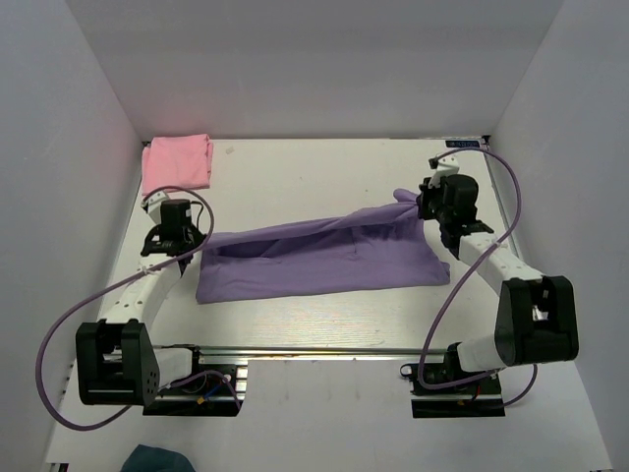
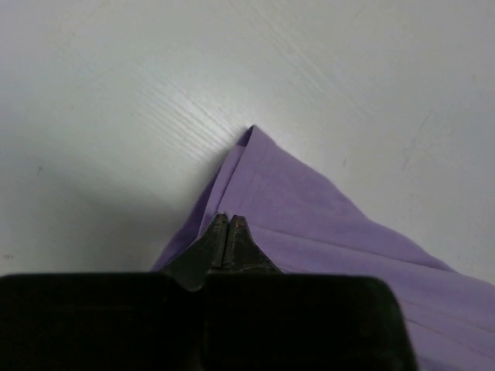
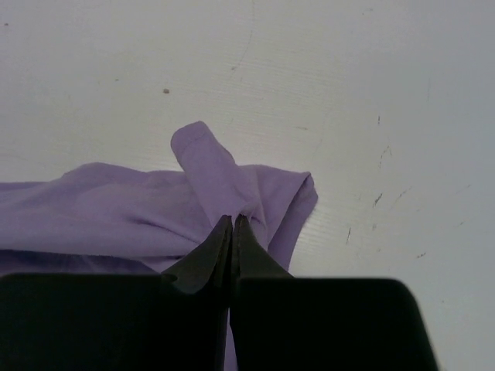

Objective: Fold and stack the t-shirts
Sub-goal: Grap the side of the flattened tshirt furthest away from the robot with both arms, then fold the other side of the tshirt into a rectangle

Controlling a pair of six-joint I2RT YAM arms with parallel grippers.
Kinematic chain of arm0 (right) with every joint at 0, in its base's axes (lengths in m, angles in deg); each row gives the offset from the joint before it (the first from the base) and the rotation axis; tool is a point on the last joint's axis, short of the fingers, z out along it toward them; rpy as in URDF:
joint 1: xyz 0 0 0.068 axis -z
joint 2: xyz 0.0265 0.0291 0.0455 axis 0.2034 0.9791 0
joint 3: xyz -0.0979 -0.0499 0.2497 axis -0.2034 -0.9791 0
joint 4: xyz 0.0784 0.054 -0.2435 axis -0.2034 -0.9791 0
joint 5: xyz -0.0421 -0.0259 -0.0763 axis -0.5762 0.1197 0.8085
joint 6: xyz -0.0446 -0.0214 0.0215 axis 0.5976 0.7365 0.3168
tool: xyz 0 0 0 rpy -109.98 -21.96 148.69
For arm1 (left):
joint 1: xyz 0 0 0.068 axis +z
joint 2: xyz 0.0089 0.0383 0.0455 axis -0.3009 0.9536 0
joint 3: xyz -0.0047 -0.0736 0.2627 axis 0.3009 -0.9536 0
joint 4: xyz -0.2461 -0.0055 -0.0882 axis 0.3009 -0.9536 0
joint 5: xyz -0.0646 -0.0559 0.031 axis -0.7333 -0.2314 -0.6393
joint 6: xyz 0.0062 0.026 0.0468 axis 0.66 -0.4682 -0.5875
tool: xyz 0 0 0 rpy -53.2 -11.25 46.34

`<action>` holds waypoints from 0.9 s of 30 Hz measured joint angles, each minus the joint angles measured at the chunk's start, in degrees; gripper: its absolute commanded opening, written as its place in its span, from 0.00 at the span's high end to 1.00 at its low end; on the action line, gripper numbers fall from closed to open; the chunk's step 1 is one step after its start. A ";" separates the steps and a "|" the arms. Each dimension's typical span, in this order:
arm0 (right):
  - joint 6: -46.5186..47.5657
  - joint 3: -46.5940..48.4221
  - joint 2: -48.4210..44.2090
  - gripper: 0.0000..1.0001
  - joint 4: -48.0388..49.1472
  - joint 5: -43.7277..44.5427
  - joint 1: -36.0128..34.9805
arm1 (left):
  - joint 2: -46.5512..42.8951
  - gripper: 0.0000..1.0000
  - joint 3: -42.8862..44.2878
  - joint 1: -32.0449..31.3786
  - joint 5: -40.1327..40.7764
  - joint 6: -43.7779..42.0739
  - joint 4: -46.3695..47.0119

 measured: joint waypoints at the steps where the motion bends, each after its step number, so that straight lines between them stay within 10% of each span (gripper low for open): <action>1: -0.44 -0.87 -0.74 1.00 -0.07 0.00 0.04 | -0.44 1.00 -1.16 0.00 -0.15 0.22 -0.26; 5: -2.47 -4.63 -3.13 0.98 0.00 0.00 0.04 | -1.33 1.00 -5.11 -0.13 -1.92 0.52 -0.24; 9: -5.75 -9.22 -5.14 0.68 -0.15 0.00 0.09 | -1.57 1.00 -8.35 -0.15 -3.78 1.20 -0.72; 10: -6.95 -10.49 -5.68 0.45 -0.55 -0.04 0.11 | -1.55 1.00 -8.72 -0.15 -4.04 1.44 -1.20; 14: -11.06 -14.93 -8.55 0.10 -3.82 1.09 0.22 | -0.98 0.39 -8.48 -0.09 -3.89 3.10 -5.29; 17: -13.55 -18.18 -12.98 0.10 -7.10 4.33 0.28 | -0.33 0.00 -6.84 -0.07 -2.58 5.16 -10.86; 27: -15.45 -13.51 -15.82 0.10 -9.29 0.68 0.33 | 0.81 0.00 4.59 -0.39 1.31 9.75 -20.00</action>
